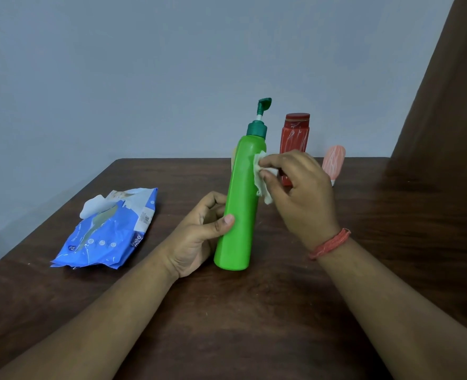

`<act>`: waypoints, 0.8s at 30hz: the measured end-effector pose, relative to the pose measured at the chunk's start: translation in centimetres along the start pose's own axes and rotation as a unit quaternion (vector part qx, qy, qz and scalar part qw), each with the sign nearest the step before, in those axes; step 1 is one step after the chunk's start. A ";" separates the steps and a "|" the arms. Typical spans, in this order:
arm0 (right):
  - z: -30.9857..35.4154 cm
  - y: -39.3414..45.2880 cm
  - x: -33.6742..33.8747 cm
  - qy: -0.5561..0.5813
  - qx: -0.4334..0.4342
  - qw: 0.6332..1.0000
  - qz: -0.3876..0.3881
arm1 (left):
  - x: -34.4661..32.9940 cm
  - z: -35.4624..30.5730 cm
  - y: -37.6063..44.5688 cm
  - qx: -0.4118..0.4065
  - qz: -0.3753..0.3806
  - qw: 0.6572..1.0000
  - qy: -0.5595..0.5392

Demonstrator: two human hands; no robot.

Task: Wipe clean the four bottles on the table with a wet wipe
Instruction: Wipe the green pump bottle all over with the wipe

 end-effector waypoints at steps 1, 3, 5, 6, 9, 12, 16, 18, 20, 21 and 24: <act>0.1 0.0 0.0 0.000 0.012 1.000 0.009 | 0.0 -0.1 0.0 -0.001 0.005 1.000 0.005; 0.3 0.1 0.0 -0.005 0.042 0.999 0.027 | -0.1 -0.2 -0.1 -0.002 0.012 1.000 0.014; 0.3 0.4 0.4 -0.007 0.030 1.000 -0.008 | -0.2 -0.2 -0.1 -0.001 0.016 1.000 0.023; 0.4 0.5 0.6 -0.007 0.026 0.999 -0.024 | -0.3 -0.3 -0.1 -0.002 0.018 0.999 0.028; 1.1 0.4 0.3 -0.031 0.097 0.995 0.025 | -0.4 -0.4 -0.1 -0.007 0.022 0.999 0.041; 0.9 0.8 0.8 -0.041 0.072 0.996 -0.013 | -0.4 -0.3 -0.2 -0.007 0.026 0.999 0.046; 1.5 0.6 0.6 -0.029 0.091 0.995 -0.002 | -0.5 -0.6 -0.2 -0.009 0.038 0.998 0.046; 1.6 0.7 0.6 -0.037 0.089 0.995 -0.006 | -0.5 -0.6 -0.3 -0.008 0.041 0.998 0.048; 1.3 0.9 1.0 -0.029 0.033 0.997 -0.058 | -0.5 -0.7 -0.3 -0.009 0.041 0.998 0.056; 1.3 0.9 1.1 -0.017 0.015 0.997 -0.070 | -0.5 -0.7 -0.3 -0.009 0.042 0.997 0.058; 1.9 0.9 0.9 0.007 0.028 0.999 -0.044 | -0.4 -0.8 -0.4 -0.011 0.049 0.997 0.056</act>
Point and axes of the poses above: each hand's wrist, its own y-axis towards the middle knuckle, its own x-axis out of the back of the hand, z = x × y, the point moved 2 cm from there along y, towards the middle knuckle, and after that the axes turned 12 degrees about y, right-handed, at the moved point
